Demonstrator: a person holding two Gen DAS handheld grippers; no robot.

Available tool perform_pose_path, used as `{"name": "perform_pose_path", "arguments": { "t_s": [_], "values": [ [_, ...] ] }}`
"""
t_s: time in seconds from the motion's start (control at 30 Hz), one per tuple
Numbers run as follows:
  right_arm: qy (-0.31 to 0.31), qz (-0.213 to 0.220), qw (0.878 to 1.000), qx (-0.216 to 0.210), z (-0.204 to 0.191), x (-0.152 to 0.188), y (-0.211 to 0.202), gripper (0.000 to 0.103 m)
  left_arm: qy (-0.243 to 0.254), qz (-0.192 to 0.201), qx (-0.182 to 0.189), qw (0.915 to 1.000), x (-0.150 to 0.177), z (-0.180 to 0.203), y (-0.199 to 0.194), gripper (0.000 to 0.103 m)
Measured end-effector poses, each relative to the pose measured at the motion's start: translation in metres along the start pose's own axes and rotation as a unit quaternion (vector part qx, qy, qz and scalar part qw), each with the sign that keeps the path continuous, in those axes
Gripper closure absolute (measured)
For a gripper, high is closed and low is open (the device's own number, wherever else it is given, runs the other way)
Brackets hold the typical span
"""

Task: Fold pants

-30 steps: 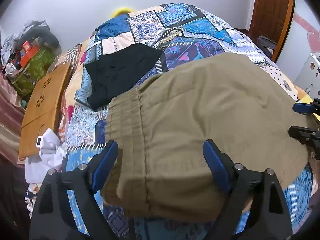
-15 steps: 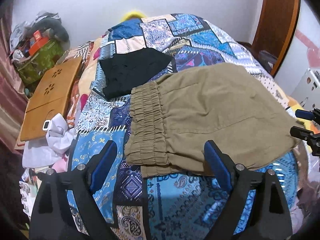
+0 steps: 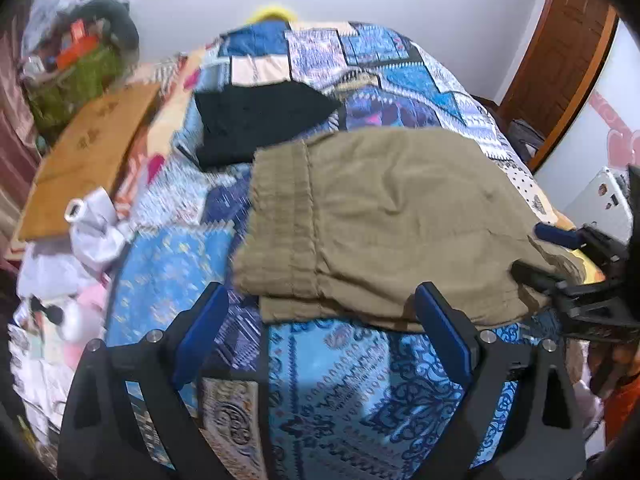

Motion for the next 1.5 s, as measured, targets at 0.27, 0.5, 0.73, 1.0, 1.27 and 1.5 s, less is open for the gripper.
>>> {"name": "perform_pose_path", "arguments": {
  "t_s": [0.27,0.5,0.73,1.0,1.27,1.5],
  "values": [
    [0.009,0.0,1.0,-0.012,0.003,0.009,0.002,0.024,-0.033,-0.068,0.084,0.9936,0.018,0.016,0.021,0.008],
    [0.01,0.005,1.0,-0.023,0.001,0.01,0.003,0.022,-0.099,-0.087,0.181,0.9746,0.002,0.022,0.031,0.001],
    [0.007,0.009,1.0,-0.027,0.0,0.011,0.003,0.022,-0.143,-0.089,0.126,0.9776,-0.025,0.007,0.054,0.062],
    [0.017,0.001,0.999,-0.043,0.002,0.009,-0.007,0.024,-0.114,-0.001,0.039,0.9927,-0.032,-0.002,0.023,0.073],
    [0.031,0.004,0.999,0.012,0.029,0.017,-0.032,0.024,-0.057,0.147,-0.086,0.9837,-0.063,-0.016,-0.06,0.078],
    [0.064,0.0,0.998,0.012,0.038,0.031,-0.028,0.024,0.005,0.194,-0.069,0.9786,-0.079,0.03,-0.087,0.079]
  ]
}}
Point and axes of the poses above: each gripper's, at about its wrist camera, not at the fingertips, and y roughly the way its jaws point, z to its right, x to its underside, the point moved 7 cm from there along y, roughly the way its jaws point, and after that the axes turned 12 degrees about -x, right-handed, at the moved point
